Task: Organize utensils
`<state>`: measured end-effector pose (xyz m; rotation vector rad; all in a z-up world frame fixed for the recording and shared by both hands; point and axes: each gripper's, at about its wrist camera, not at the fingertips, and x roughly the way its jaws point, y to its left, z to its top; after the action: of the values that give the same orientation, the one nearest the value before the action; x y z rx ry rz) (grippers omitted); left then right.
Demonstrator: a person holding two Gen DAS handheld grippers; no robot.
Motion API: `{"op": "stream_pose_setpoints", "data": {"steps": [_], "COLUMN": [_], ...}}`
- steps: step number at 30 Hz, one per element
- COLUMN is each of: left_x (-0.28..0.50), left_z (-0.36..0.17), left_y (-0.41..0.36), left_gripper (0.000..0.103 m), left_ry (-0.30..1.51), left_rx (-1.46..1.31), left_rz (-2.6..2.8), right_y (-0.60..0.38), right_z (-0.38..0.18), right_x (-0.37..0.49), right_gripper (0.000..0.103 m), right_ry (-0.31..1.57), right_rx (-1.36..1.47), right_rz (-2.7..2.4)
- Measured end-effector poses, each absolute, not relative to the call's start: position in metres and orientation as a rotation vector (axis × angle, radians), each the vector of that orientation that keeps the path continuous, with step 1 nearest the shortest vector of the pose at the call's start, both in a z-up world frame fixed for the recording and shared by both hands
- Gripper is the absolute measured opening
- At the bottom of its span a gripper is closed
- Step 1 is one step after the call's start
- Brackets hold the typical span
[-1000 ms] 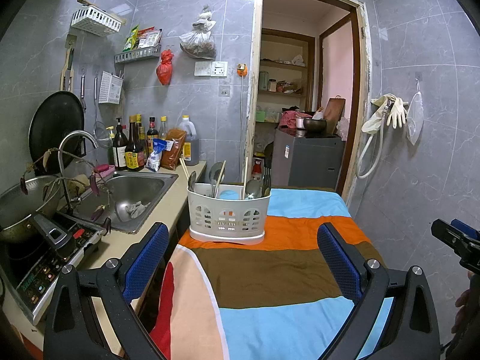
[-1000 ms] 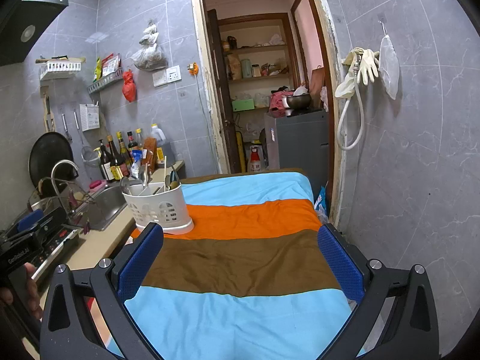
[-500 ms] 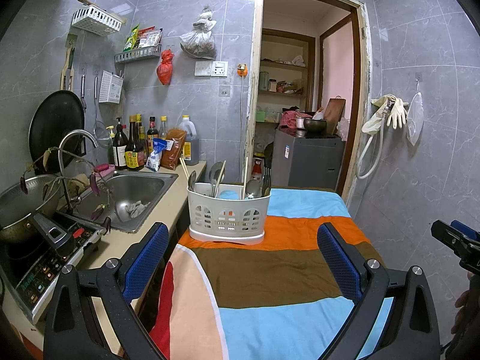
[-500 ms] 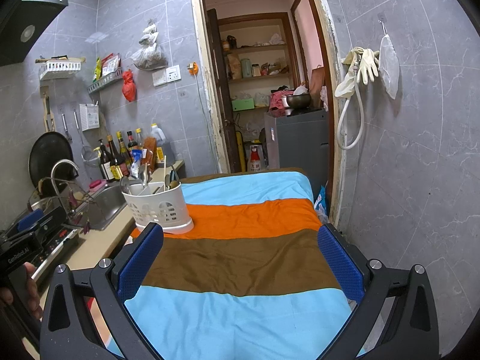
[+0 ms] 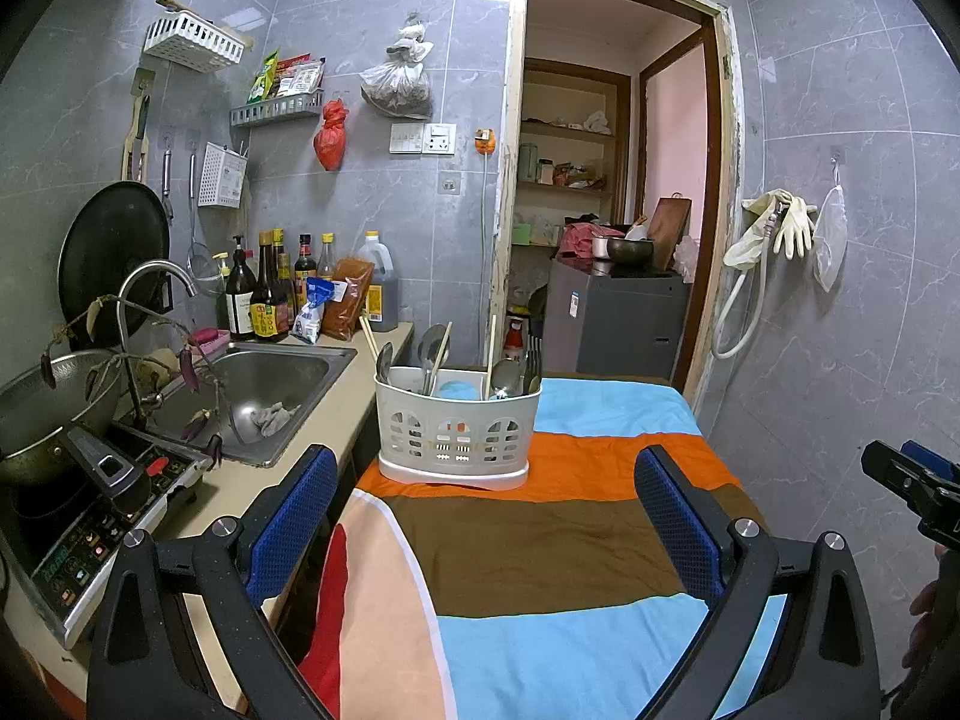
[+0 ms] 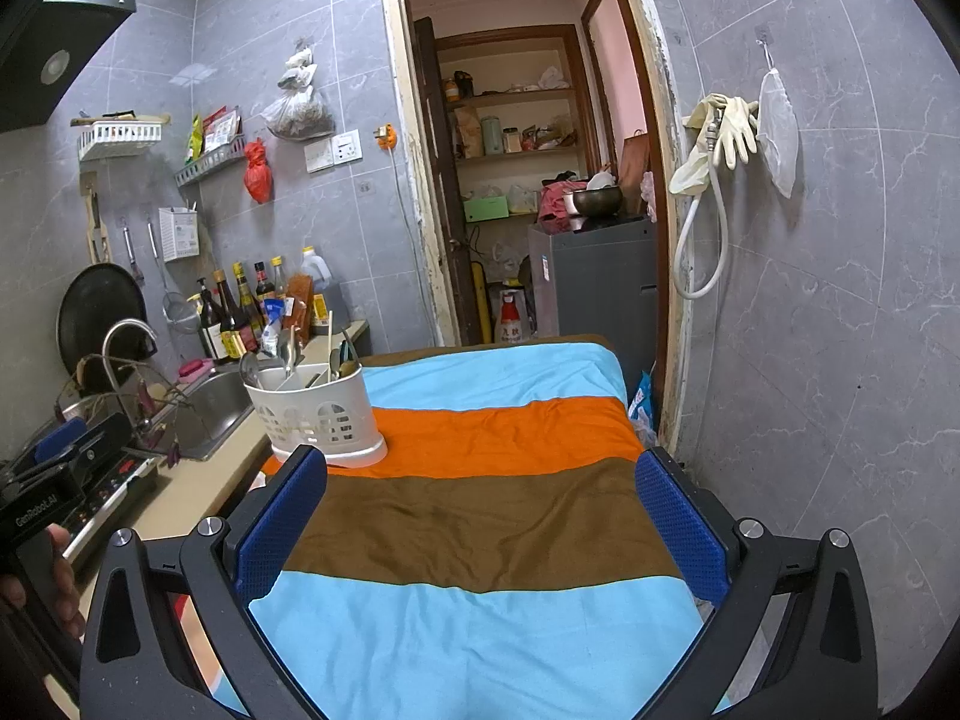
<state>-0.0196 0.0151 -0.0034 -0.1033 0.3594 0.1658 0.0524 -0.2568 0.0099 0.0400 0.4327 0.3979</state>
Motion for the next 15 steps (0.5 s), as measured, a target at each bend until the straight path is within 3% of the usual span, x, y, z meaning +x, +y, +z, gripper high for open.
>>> {"op": "stream_pose_setpoints", "data": {"steps": [15], "left_x": [-0.0193], "left_z": [-0.0021], "left_y": [0.0146], "left_gripper": [0.097], "left_ry": [0.365], "left_rx": [-0.103], "left_rz": [0.18], "right_y": [-0.2559], "right_z": [0.0079], "right_x": [0.052], "right_gripper": [0.103], "right_ry": [0.43], "right_rx": [0.03], "right_rz": [0.398]}}
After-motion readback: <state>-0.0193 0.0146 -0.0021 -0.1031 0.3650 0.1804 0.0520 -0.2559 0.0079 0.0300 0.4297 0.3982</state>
